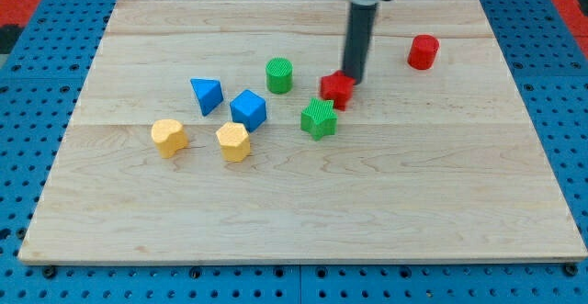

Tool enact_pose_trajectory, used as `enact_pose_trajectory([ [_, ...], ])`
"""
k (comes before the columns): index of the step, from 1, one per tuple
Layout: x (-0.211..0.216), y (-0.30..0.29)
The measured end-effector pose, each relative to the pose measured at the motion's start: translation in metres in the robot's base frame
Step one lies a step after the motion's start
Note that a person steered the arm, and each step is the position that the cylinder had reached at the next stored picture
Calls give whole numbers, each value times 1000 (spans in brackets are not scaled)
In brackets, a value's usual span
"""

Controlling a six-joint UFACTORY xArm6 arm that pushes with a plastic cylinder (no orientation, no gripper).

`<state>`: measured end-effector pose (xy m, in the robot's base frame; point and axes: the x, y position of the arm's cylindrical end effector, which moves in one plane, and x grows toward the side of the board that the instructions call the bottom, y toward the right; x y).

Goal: Push the red circle towards the center

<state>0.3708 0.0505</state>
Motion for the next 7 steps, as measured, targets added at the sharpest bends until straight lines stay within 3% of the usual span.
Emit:
enact_pose_trajectory([
  [2, -8, 78],
  [3, -52, 128],
  [4, -57, 123],
  [5, -55, 174],
  [6, -55, 189],
  [7, -83, 196],
])
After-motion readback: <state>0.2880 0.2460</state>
